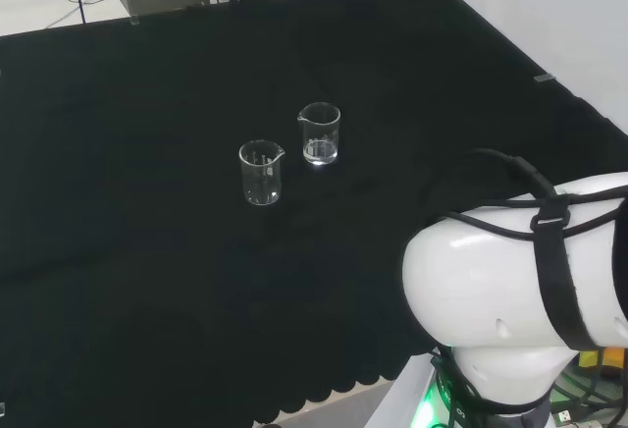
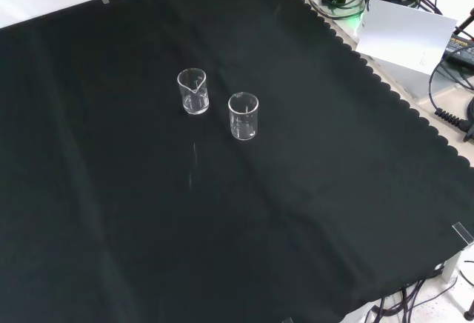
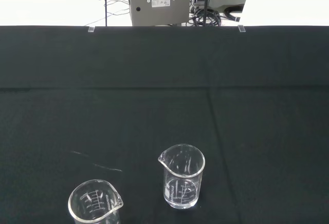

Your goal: Pick up the beaker on the right.

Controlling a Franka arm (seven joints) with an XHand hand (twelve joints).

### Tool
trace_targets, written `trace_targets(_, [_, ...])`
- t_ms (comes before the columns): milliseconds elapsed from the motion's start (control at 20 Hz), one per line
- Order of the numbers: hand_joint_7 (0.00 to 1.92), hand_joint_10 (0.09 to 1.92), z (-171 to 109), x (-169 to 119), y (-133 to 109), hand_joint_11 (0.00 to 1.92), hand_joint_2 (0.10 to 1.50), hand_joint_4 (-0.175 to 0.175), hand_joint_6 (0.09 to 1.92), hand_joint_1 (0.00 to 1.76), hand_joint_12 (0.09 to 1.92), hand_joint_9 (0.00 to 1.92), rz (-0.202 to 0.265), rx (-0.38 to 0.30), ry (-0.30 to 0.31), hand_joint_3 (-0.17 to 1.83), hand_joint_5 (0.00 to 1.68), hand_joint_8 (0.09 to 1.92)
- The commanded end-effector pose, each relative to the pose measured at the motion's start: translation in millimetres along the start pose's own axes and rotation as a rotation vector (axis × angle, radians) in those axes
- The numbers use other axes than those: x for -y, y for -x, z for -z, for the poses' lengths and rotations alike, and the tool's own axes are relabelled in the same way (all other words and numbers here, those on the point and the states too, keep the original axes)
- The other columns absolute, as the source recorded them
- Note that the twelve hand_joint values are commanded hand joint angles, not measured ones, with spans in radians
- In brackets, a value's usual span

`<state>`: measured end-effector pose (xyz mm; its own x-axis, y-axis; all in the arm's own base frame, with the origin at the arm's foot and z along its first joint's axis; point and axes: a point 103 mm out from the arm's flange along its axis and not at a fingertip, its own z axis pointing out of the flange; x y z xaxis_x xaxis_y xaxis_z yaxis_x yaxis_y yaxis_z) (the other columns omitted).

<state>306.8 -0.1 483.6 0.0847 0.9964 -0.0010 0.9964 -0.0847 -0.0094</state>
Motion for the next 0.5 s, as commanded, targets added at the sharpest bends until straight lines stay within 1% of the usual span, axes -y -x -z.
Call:
trace_targets(50, [0.07,0.64,0,0,0,0.01,1.07,-0.031,0.09,0.23,1.3,0.18,-0.001,0.008,0.008,0.49,0.49,0.58])
trace_targets(100, [0.06,0.64,0,-1,1,0.0,1.14,-0.029,0.09,0.16,1.29,0.16,-0.001,0.005,0.008,0.44,0.49,0.56])
trace_targets(200, [0.05,0.63,0,-3,5,0.0,1.2,-0.028,0.09,0.1,1.27,0.15,-0.003,-0.002,0.003,0.41,0.49,0.54])
trace_targets(500, [0.05,0.63,-6,-8,17,0.0,1.22,-0.027,0.09,0.09,1.27,0.15,-0.016,-0.002,-0.003,0.39,0.49,0.54])
